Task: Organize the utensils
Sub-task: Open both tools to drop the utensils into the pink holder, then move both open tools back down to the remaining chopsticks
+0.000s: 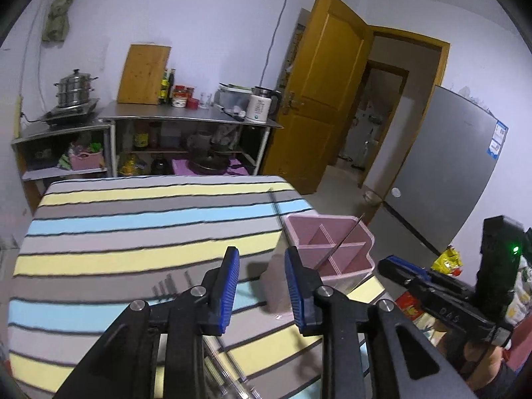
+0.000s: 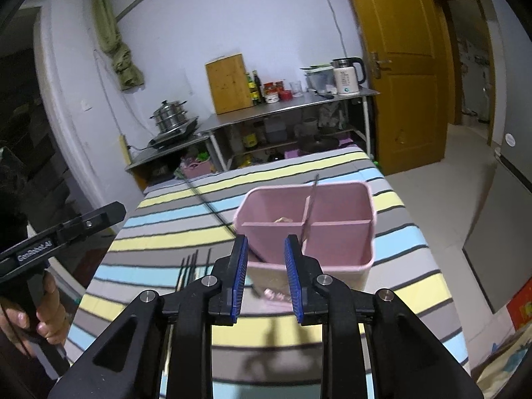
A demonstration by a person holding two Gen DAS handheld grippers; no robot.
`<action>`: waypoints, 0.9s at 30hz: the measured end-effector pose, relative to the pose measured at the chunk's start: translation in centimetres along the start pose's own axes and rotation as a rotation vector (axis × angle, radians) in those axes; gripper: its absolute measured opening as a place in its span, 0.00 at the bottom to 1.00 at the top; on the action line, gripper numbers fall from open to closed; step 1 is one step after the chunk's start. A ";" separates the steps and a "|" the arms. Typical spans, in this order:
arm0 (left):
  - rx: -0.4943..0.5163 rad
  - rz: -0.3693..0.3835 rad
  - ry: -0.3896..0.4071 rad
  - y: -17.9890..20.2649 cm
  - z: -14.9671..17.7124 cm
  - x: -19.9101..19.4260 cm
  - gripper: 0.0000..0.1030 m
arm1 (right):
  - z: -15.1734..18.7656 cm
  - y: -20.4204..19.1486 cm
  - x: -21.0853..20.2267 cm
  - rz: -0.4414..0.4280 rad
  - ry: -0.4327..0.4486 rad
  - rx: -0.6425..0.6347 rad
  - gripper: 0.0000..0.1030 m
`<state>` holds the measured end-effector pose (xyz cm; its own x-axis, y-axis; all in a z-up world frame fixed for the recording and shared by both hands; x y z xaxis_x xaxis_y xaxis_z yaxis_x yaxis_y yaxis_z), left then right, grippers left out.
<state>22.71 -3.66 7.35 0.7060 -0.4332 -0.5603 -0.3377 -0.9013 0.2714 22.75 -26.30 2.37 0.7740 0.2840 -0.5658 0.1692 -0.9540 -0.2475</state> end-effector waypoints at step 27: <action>-0.159 -0.218 -0.193 -8.9 12.7 4.4 0.27 | 8.0 -5.1 3.5 -0.092 -0.162 -0.093 0.23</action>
<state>20.94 2.40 -7.46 0.6147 -0.2364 -0.7525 -0.0794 -0.9677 0.2391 19.65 -19.71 -4.66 0.6460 0.3751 -0.6648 0.2960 -0.9259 -0.2347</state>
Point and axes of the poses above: each gripper's, at about its wrist camera, not at the fingertips, and x roughly the way its jaws point, y to its right, z to its underside, the point moved 4 cm from there along x, roughly the way its jaws point, and after that the axes turned 2 degrees about -y, right-handed, at the moved point
